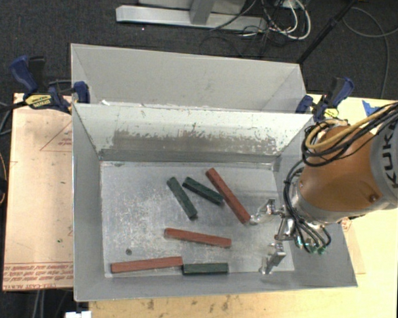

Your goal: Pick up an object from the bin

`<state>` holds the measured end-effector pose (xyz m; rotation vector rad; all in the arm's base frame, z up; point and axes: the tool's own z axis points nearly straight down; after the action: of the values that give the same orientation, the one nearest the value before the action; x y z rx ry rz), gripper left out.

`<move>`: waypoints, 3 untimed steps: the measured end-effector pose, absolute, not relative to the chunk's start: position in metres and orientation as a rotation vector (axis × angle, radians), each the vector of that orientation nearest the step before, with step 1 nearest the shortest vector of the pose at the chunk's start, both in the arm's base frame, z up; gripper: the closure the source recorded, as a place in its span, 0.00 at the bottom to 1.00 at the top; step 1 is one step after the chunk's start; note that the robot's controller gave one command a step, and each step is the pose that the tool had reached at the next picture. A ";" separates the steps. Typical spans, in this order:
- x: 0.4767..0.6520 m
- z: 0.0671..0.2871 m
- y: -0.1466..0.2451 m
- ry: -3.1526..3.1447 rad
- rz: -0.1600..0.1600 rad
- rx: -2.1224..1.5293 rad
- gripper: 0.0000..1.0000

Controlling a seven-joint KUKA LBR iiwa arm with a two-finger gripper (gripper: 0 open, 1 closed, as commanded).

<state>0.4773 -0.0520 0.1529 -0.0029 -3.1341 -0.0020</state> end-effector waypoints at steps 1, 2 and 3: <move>0.479 0.156 -0.052 -3.141 -0.001 0.000 0.00; 0.517 0.119 -0.012 -3.140 0.001 -0.264 0.00; 0.520 0.108 0.029 -3.124 -0.001 -0.277 0.00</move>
Offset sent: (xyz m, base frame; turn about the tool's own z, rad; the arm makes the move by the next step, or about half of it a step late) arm 0.0763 0.0942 -0.0829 0.3243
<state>0.5202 0.0291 0.1081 -0.2768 -3.1241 -0.0015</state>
